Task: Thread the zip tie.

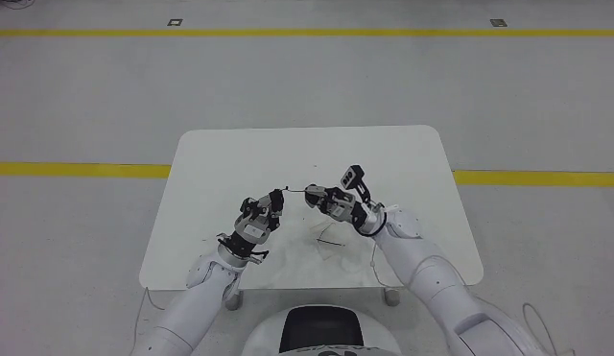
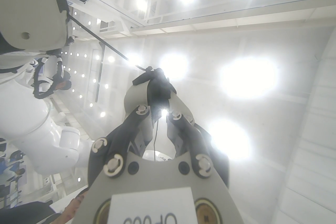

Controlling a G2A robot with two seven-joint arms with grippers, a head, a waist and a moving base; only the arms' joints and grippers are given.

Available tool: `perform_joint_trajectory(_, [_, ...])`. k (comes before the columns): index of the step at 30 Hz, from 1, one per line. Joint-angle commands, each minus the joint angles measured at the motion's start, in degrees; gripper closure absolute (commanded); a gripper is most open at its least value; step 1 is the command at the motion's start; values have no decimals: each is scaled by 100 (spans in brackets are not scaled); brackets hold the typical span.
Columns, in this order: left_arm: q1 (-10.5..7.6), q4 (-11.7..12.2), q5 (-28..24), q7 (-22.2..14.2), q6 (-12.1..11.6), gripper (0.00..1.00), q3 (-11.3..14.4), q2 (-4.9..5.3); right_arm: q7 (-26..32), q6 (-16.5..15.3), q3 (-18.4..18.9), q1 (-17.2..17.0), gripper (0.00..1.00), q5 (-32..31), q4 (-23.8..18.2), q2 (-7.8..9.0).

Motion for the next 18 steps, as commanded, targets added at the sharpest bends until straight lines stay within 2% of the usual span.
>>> perform_joint_trajectory(1, [0,0,0,0,0,100,0,0,-6,1,17,-21,100,-6,-40,12])
perform_joint_trajectory(5, [0,0,0,0,0,100,0,0,-77,6,55,-52,100,-3,-77,31])
perform_joint_trajectory(7, [0,0,0,0,0,100,0,0,-126,47,65,-72,52,47,-62,32])
perform_joint_trajectory(8, [0,0,0,0,0,100,0,0,-171,45,75,-74,0,54,-39,34])
perform_joint_trajectory(15, [0,0,0,0,0,100,0,0,-217,0,185,-118,0,235,67,55])
perform_joint_trajectory(18, [0,0,0,0,0,100,0,0,-416,0,310,-160,0,351,-32,54])
